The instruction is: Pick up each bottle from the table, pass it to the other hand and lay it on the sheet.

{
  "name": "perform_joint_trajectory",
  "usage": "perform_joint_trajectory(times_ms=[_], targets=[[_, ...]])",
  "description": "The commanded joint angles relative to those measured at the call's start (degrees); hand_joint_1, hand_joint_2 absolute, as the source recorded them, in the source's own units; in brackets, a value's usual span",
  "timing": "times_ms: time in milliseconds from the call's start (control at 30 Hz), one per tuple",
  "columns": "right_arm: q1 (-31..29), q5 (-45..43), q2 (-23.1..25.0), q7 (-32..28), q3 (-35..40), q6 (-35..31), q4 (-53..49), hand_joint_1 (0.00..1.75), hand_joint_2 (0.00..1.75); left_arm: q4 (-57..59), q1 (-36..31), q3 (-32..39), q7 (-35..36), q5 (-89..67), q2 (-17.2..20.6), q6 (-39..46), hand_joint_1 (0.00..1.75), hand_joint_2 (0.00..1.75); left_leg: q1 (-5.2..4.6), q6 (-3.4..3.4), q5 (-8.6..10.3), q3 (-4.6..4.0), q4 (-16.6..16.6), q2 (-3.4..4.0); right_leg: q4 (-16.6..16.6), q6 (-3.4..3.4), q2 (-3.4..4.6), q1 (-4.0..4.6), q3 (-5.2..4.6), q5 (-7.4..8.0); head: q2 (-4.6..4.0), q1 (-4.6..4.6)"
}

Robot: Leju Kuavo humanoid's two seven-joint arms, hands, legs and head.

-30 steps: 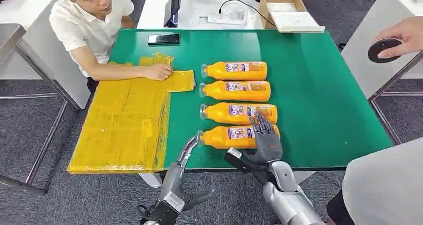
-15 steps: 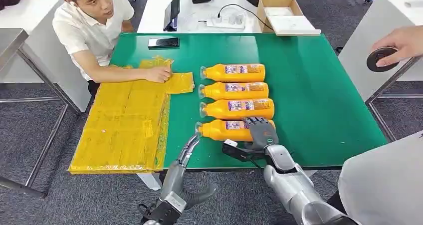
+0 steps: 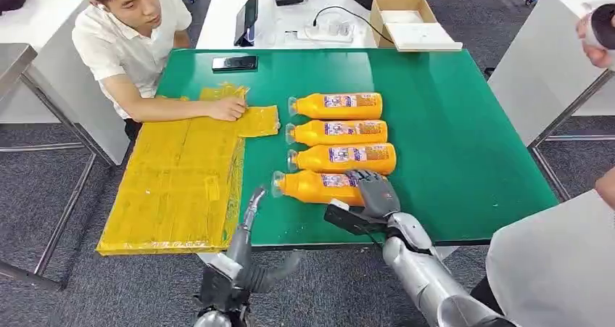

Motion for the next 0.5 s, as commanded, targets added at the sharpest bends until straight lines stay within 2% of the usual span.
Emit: perform_joint_trajectory(times_ms=[33, 167, 300, 400, 500], targets=[[13.79, -16.83, 4.86, -5.07, -4.39, 3.89, -19.95, 1.75, 1.75, -3.22, 1.85, 7.49, 0.55, 11.05, -0.28, 4.78, 0.00, 1.75, 0.11, -0.10, 0.00, 0.02, -0.05, -0.08, -0.07, -0.11, -0.14, 0.13, 0.06, -0.03, 0.00, 0.00], [19.42, -24.81, 5.96, -4.74, -1.05, -1.64, -34.40, 1.75, 1.75, -8.88, 3.35, 8.01, -3.46, 14.02, -0.06, 11.69, 0.00, 1.75, 0.25, -0.17, -0.03, -0.22, -0.03, -0.02, 0.01, -0.20, -0.11, 0.21, -0.18, -0.08, 0.02, 0.02], [21.40, -26.40, 4.91, -5.81, -0.20, -7.83, -38.23, 1.75, 1.75, -10.59, 4.00, 3.23, 2.24, 18.44, 2.76, 5.27, 0.00, 1.75, 0.23, -0.15, -0.01, -0.56, 0.01, -0.19, 0.10, -0.16, -0.21, 0.18, -0.42, -0.13, 0.02, 0.00], [21.25, -26.62, 4.07, -6.53, 0.55, -7.19, -37.04, 1.75, 1.75, -11.18, 3.97, -1.51, 3.00, 17.05, 4.97, -0.53, 0.00, 1.75, 0.18, -0.11, 0.04, -0.82, -0.03, -0.36, 0.07, -0.11, -0.34, 0.12, -0.60, -0.12, 0.02, -0.02], [20.91, -26.41, 4.79, -8.22, 1.93, -6.70, -36.04, 1.75, 1.75, -11.70, 4.10, -3.41, 4.10, 17.38, 5.76, -3.64, 0.00, 1.75, 0.17, -0.10, 0.03, -0.91, -0.04, -0.29, 0.05, -0.12, -0.29, 0.09, -0.71, -0.11, 0.00, 0.02]])
